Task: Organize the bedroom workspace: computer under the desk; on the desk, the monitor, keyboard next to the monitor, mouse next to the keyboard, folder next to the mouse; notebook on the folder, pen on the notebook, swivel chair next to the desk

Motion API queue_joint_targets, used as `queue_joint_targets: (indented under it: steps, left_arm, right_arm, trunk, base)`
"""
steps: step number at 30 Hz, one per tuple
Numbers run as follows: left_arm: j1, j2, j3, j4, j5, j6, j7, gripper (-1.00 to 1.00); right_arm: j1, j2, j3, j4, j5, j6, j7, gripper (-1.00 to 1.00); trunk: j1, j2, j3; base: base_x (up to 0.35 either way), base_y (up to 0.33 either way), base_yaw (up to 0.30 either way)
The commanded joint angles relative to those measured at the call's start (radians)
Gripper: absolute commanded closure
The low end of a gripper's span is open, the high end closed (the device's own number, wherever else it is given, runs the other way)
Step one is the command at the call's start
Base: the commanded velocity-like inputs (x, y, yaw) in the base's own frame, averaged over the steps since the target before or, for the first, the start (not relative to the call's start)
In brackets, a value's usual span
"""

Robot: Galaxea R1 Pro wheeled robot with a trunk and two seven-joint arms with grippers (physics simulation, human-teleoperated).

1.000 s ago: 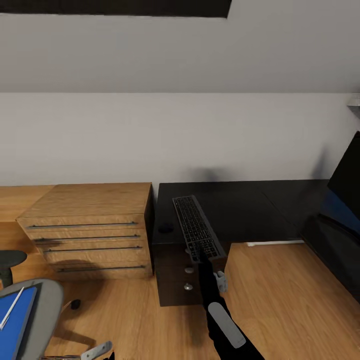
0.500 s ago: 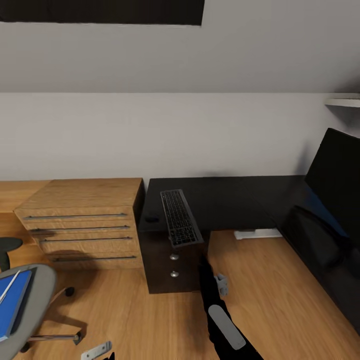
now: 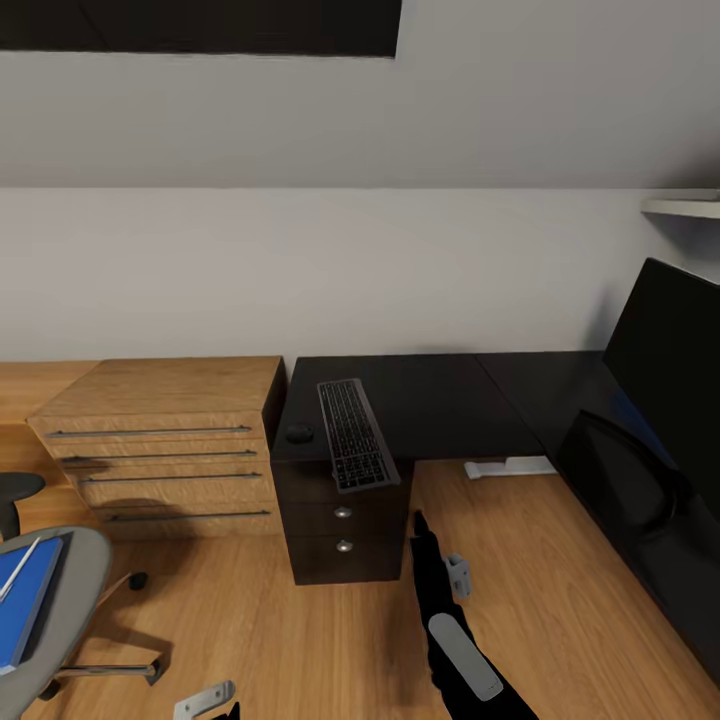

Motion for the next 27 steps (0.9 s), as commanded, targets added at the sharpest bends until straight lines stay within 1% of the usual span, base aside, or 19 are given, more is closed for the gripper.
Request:
queue_joint_targets:
  steps: [1, 2, 4, 6, 10, 11, 12, 13, 14, 15, 16, 17, 18, 20, 21, 25, 26, 27]
  left_arm:
    - [0.0, 0.001, -0.005, -0.002, 0.006, 0.004, 0.008, -1.0]
    - [0.0, 0.001, -0.008, -0.003, 0.006, 0.004, 0.008, -1.0]
    - [0.0, 0.0, -0.011, -0.002, 0.006, 0.005, 0.007, -1.0]
    - [0.0, 0.0, -0.014, -0.001, 0.006, 0.007, 0.007, -1.0]
    - [0.0, -0.009, -0.024, 0.006, 0.007, 0.012, 0.007, -1.0]
    - [0.0, -0.015, -0.028, 0.01, 0.006, 0.013, 0.008, -1.0]
    - [0.0, -0.017, -0.029, 0.011, 0.006, 0.013, 0.008, -1.0]
    - [0.0, -0.022, -0.032, 0.015, 0.005, 0.013, 0.007, -1.0]
    - [0.0, -0.023, -0.033, 0.016, 0.005, 0.012, 0.007, -1.0]
    - [0.0, -0.025, -0.034, 0.017, 0.005, 0.012, 0.007, -1.0]
    - [0.0, -0.026, -0.035, 0.018, 0.005, 0.012, 0.007, -1.0]
    - [0.0, -0.026, -0.035, 0.018, 0.005, 0.012, 0.007, -1.0]
    - [0.0, -0.026, -0.035, 0.019, 0.005, 0.012, 0.008, -1.0]
    - [0.0, -0.027, -0.036, 0.02, 0.005, 0.013, 0.008, -1.0]
    - [0.0, -0.027, -0.036, 0.022, 0.006, 0.013, 0.008, -1.0]
    - [0.0, -0.027, -0.037, 0.032, 0.006, 0.014, 0.008, -1.0]
    - [0.0, -0.029, -0.037, 0.041, 0.006, 0.015, 0.008, -1.0]
    - [0.0, -0.029, -0.038, 0.047, 0.006, 0.015, 0.008, -1.0]
  right_arm:
    - [-0.001, -0.007, 0.003, 0.001, -0.01, -0.011, 0.006, -1.0]
    - [-0.002, -0.016, 0.003, 0.002, -0.01, -0.021, 0.006, -1.0]
    - [-0.002, -0.022, 0.005, 0.002, -0.008, -0.03, 0.006, -1.0]
    - [-0.002, -0.025, 0.008, 0.004, -0.003, -0.043, 0.006, -1.0]
    - [-0.002, -0.027, 0.014, 0.031, 0.025, -0.088, 0.012, -1.0]
    - [-0.001, -0.027, 0.018, 0.065, 0.048, -0.102, 0.013, -1.0]
    - [-0.001, -0.028, 0.02, 0.085, 0.062, -0.107, 0.014, -1.0]
    - [-0.001, -0.032, 0.024, 0.14, 0.115, -0.118, 0.015, -1.0]
    - [-0.001, -0.033, 0.025, 0.157, 0.134, -0.121, 0.015, -1.0]
    - [-0.001, -0.035, 0.026, 0.191, 0.173, -0.125, 0.015, -1.0]
    - [-0.001, -0.047, 0.026, 0.243, 0.218, -0.132, 0.015, -1.0]
    - [-0.001, -0.054, 0.027, 0.27, 0.239, -0.136, 0.015, -1.0]
    - [-0.001, -0.069, 0.027, 0.317, 0.271, -0.145, 0.015, -1.0]
    - [-0.001, -0.083, 0.027, 0.354, 0.292, -0.154, 0.015, -1.0]
    - [-0.001, -0.098, 0.027, 0.386, 0.306, -0.163, 0.015, -1.0]
    - [-0.001, -0.121, 0.028, 0.446, 0.321, -0.185, 0.015, -1.0]
    - [-0.001, -0.129, 0.028, 0.476, 0.325, -0.193, 0.014, -1.0]
    - [-0.001, -0.131, 0.027, 0.492, 0.326, -0.196, 0.014, -1.0]
  trunk:
    - [-0.004, 0.007, 0.002]
    - [-0.008, 0.014, 0.005]
    - [-0.015, 0.028, 0.012]
    - [-0.023, 0.042, 0.018]
    - [-0.038, 0.07, 0.03]
    - [-0.042, 0.077, 0.034]
    - [-0.046, 0.084, 0.037]
    - [-0.05, 0.091, 0.04]
    - [-0.054, 0.098, 0.043]
    - [-0.058, 0.105, 0.046]
    - [-0.061, 0.112, 0.049]
    - [-0.065, 0.119, 0.052]
    - [-0.069, 0.126, 0.056]
    - [-0.077, 0.14, 0.062]
    - [-0.081, 0.147, 0.065]
    - [-0.096, 0.175, 0.077]
    - [-0.1, 0.182, 0.081]
    - [-0.104, 0.189, 0.084]
  base:
    - [-0.001, -0.002, 0.0]
    - [-0.001, -0.001, 0.0]
    - [0.0, 0.0, 0.0]
    - [0.0, 0.0, 0.0]
    - [0.0, 0.0, 0.0]
    - [0.0, 0.0, 0.0]
    - [0.0, 0.0, 0.0]
    - [0.0, 0.0, 0.0]
    - [0.0, 0.0, 0.0]
    - [0.0, 0.0, 0.0]
    - [0.0, 0.0, 0.0]
    - [0.0, 0.0, 0.0]
    - [0.0, 0.0, 0.0]
    - [0.0, 0.0, 0.0]
    - [0.0, 0.0, 0.0]
    - [0.0, 0.0, 0.0]
    - [0.0, 0.0, 0.0]
    - [0.0, 0.0, 0.0]
